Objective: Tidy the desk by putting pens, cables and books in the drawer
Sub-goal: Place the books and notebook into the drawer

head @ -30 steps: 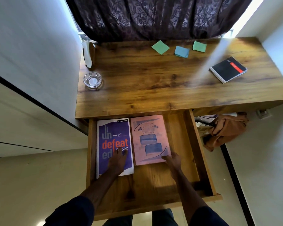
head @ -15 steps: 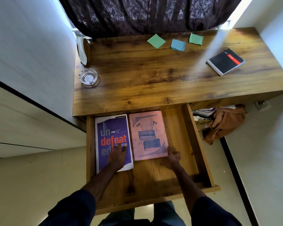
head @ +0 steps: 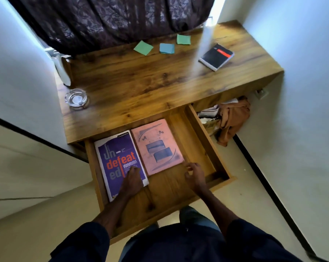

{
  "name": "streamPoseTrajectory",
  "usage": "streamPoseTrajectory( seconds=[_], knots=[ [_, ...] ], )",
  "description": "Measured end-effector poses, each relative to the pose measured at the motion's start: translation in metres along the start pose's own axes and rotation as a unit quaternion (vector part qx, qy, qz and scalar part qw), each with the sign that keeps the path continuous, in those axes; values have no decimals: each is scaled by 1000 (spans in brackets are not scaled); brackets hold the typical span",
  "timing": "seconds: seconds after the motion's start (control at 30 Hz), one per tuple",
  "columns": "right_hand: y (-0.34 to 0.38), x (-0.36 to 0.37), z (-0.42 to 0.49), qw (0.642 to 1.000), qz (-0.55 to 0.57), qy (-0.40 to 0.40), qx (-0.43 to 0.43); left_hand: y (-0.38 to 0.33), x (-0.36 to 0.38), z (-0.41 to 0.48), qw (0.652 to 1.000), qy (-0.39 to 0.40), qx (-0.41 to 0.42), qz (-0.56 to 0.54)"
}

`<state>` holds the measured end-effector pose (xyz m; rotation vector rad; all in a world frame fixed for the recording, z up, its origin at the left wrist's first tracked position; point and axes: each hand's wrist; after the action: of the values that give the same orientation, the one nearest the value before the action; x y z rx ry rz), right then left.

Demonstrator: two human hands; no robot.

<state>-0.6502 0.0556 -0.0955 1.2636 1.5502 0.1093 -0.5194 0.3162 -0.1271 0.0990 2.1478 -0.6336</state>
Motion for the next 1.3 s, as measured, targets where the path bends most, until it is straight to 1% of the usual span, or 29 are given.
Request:
streamPoseTrajectory(
  seconds=[0.1,0.27,0.4,0.5,0.63,0.77,0.9,1.0,1.13,1.3],
  knots=[
    [-11,-7,-22,999,6,-35,-27,-29,0,-1,999,-1,-5,-47],
    [-19,-41,-31,991,43,-105,-77,-88,1,0,994,-21,62,-89],
    [-28,-72,-27,979,61,-150,-120,-139,14,-2,989,-34,78,-119],
    [-46,-102,-23,975,80,-157,-138,-179,28,0,986,-51,105,-122],
    [-80,-154,-13,977,100,-129,-136,-246,51,9,985,-60,108,-122],
    [-122,-212,-2,967,118,-168,-149,-316,74,17,982,-56,120,-133],
    [-170,-266,1,970,133,-177,-98,-383,93,23,977,-94,132,-141],
    [-193,-292,9,975,126,-168,-81,-426,104,29,975,-95,150,-135],
    [-209,-317,32,977,121,-168,-54,-469,110,48,973,-105,171,-113],
    [-214,-352,77,981,100,-162,-37,-511,111,102,975,-116,160,-98]
  ],
)
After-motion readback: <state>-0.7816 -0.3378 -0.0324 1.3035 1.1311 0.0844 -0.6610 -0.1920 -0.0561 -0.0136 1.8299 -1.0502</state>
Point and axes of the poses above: each hand's wrist, its own z-axis towards the middle knuckle, its own x-axis out of the palm, y = z × x, and after that the axes turned 1 degree about x, right-handed
